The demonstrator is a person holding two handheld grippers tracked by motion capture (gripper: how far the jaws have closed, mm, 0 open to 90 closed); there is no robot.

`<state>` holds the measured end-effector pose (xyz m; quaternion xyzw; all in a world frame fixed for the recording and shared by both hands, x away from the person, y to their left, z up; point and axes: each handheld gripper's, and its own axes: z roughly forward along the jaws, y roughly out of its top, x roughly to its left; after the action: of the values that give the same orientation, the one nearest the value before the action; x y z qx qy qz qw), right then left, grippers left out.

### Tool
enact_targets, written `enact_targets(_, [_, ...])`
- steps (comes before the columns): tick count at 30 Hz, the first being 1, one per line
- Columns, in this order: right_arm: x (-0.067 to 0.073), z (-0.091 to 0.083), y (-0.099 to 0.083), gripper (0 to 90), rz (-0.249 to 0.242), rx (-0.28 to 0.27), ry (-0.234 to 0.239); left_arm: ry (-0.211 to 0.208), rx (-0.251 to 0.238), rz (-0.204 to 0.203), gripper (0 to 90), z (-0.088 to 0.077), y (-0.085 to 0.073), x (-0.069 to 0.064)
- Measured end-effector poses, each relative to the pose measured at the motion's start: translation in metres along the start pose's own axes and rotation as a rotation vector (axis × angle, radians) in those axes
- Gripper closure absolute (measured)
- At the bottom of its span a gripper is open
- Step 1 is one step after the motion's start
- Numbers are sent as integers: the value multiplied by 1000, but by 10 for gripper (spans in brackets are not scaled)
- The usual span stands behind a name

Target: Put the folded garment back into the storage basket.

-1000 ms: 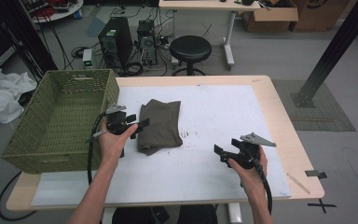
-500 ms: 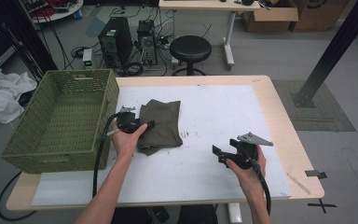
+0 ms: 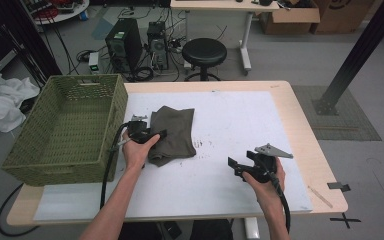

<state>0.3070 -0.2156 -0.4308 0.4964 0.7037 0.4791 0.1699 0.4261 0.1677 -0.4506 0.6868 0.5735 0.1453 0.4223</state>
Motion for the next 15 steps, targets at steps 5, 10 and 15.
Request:
enact_targets(5, [1,2,0,190,3,0,4,-42,7,-3,336,1,0,2])
enact_targets(10, [2,4,-1,191,9,1,6,-57,22,24,434,2,0,0])
enact_targets(15, [4,4,-2,196,9,-1,13,-68,35,51,552,4,1,-3])
